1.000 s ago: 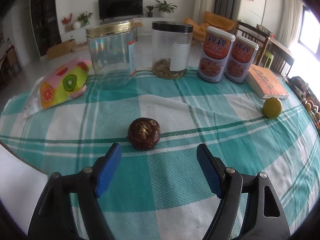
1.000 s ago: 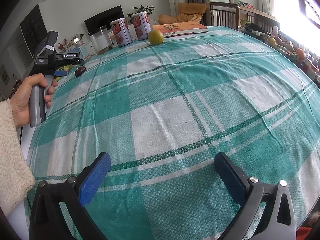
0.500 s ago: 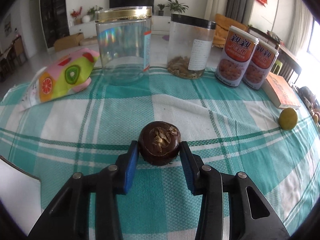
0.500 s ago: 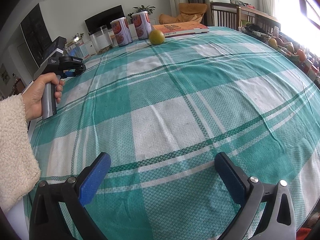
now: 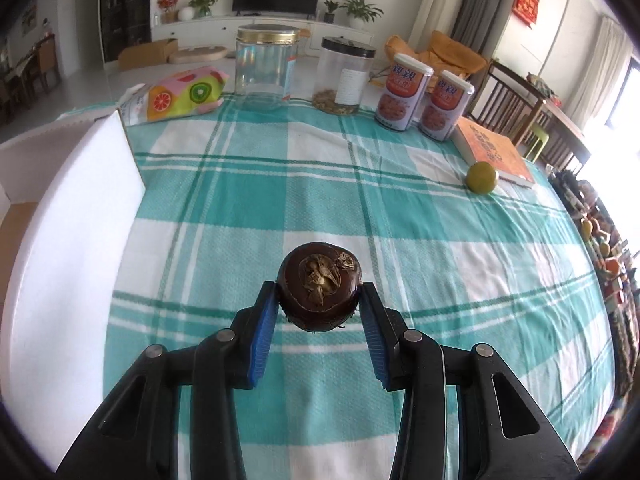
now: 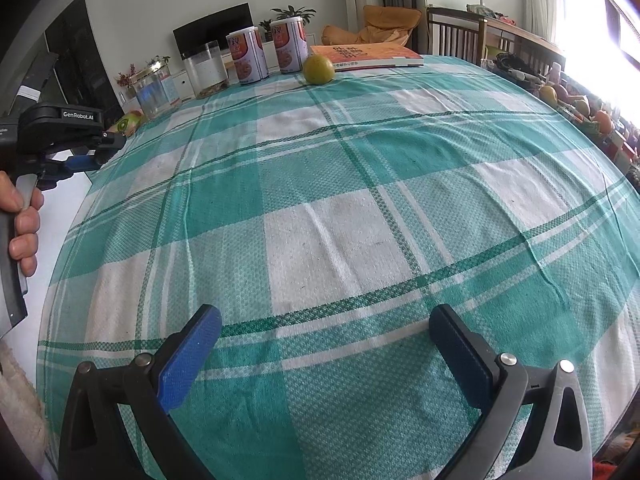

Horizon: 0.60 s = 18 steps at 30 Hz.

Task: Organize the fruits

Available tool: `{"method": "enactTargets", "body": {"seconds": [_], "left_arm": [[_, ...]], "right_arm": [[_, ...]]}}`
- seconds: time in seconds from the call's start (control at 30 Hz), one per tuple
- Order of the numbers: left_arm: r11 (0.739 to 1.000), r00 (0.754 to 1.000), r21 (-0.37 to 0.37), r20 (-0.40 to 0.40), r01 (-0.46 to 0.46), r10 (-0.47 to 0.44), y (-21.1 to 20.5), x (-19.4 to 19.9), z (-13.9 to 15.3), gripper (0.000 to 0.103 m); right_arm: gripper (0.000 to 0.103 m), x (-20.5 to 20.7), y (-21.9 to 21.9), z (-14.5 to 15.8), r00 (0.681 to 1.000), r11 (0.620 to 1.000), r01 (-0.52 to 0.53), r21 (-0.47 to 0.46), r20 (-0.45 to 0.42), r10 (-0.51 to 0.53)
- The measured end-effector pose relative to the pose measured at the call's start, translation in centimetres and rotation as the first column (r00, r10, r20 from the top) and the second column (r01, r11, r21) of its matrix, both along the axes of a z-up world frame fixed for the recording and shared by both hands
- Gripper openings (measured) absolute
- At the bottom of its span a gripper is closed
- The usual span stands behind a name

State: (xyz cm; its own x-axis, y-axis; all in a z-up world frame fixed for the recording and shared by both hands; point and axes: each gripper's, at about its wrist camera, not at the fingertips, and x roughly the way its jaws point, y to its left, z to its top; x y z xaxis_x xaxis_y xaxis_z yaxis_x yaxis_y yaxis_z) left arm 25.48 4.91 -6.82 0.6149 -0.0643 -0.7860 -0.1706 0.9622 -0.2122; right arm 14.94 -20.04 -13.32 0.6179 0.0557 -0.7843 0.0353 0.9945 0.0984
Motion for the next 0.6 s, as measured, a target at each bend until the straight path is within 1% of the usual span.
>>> {"method": "enactTargets", "body": {"seconds": [0.1, 0.2, 0.3, 0.43, 0.47, 0.5, 0.53, 0.57, 0.6], "left_arm": [[1.0, 1.0, -0.025, 0.0, 0.003, -0.003, -1.1, -4.0, -0.1, 0.043], [0.999, 0.999, 0.007, -0.011, 0.033, -0.033, -2.1, -7.0, -1.2, 0.043], [0.998, 0.999, 0.05, -0.017, 0.048, -0.047, -2.4, -8.8, -2.8, 0.043], [0.995, 0.999, 0.091, -0.018, 0.042, -0.041, -2.4, -10.0, -5.2, 0.043], [0.995, 0.999, 0.093, -0.029, 0.046, -0.043, -2.4, -10.0, -5.8, 0.043], [0.993, 0.999, 0.104, -0.011, 0.051, -0.05, -2.5, -10.3, -5.9, 0.045], [0.99, 0.998, 0.126, 0.004, 0.056, -0.057, -2.6, -10.4, -5.9, 0.054], [0.988, 0.998, 0.143, -0.003, 0.063, -0.063, -2.8, -10.2, -5.9, 0.062], [0.986, 0.998, 0.152, -0.008, 0.068, -0.068, -2.8, -10.1, -6.1, 0.074]], "right_arm": [[0.103, -0.2, -0.1, 0.0, 1.0, 1.0, 0.001, 0.003, 0.0, -0.001], [0.103, -0.4, -0.4, 0.1, 1.0, 1.0, 0.01, 0.021, 0.004, -0.01], [0.103, -0.6, -1.0, 0.3, 0.999, 0.999, 0.033, 0.04, 0.011, -0.034], [0.103, -0.7, -1.2, 0.4, 0.999, 0.998, 0.05, 0.044, 0.014, -0.05], [0.103, -0.7, -1.1, 0.4, 0.999, 0.998, 0.051, 0.04, 0.017, -0.051], [0.103, -0.8, -1.1, 0.5, 0.998, 0.998, 0.051, 0.037, 0.021, -0.052], [0.103, -0.9, -1.0, 0.6, 0.998, 0.998, 0.051, 0.035, 0.027, -0.052], [0.103, -1.0, -1.0, 0.7, 0.998, 0.998, 0.052, 0.034, 0.034, -0.053], [0.103, -1.1, -1.1, 0.8, 0.998, 0.998, 0.055, 0.032, 0.042, -0.056]]}}
